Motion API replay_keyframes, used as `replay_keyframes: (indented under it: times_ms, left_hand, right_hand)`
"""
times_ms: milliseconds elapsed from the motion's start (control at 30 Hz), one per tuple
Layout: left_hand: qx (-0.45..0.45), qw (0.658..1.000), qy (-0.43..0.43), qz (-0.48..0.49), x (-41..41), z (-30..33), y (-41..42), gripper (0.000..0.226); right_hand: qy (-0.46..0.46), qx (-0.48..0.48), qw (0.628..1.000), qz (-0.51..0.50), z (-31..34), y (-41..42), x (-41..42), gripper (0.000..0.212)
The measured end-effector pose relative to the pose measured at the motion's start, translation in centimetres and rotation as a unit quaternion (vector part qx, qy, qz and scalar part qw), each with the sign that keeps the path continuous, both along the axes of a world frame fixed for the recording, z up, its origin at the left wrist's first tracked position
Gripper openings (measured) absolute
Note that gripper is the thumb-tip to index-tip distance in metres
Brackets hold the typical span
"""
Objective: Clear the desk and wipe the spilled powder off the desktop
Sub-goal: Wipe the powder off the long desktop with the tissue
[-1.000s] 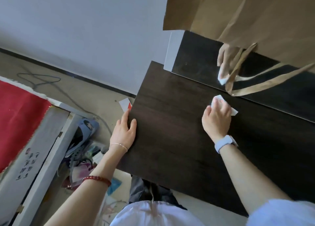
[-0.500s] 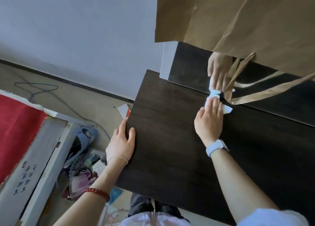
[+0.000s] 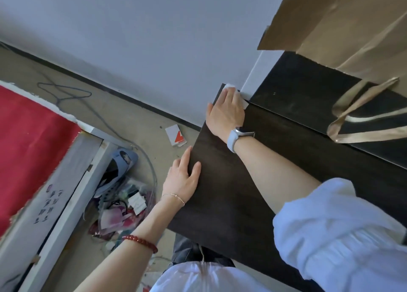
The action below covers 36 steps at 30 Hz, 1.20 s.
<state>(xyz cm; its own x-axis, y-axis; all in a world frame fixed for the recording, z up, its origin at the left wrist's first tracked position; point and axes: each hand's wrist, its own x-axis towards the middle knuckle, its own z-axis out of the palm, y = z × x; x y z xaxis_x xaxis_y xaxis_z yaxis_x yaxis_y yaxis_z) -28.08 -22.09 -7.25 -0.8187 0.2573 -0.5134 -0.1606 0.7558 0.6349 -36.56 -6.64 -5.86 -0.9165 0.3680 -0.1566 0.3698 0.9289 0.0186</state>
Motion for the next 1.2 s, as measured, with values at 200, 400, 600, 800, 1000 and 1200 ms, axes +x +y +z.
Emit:
replay_keyframes:
  times_ms: [200, 400, 600, 800, 1000, 1200]
  left_hand:
    - [0.112, 0.993, -0.028, -0.005, 0.0, 0.0, -2.7, 0.045]
    - [0.149, 0.976, -0.039, 0.153, 1.0, 0.2, -8.7, 0.026]
    - [0.14, 0.978, -0.04, 0.152, 1.7, 0.8, -9.8, 0.028]
    - [0.071, 0.996, 0.039, 0.031, 5.5, 2.0, -6.2, 0.042]
    - [-0.153, 0.951, 0.218, -0.159, 13.3, 1.5, -1.8, 0.063]
    - [-0.164, 0.906, 0.224, -0.321, 21.7, 1.1, 4.8, 0.055]
  right_hand:
    - [0.042, -0.088, 0.985, 0.146, -0.5, 2.5, 2.0, 0.047]
    - [0.033, -0.178, 0.948, 0.263, -0.7, -5.2, 12.2, 0.053]
    - [0.078, -0.214, 0.925, 0.304, -1.9, -12.7, 20.2, 0.046]
    - [0.049, -0.144, 0.953, 0.261, -1.7, -10.7, 25.5, 0.052]
    - [0.083, -0.141, 0.985, 0.06, -1.3, -5.1, 35.3, 0.047]
    - [0.097, -0.127, 0.982, -0.101, -2.0, 2.4, 45.2, 0.05]
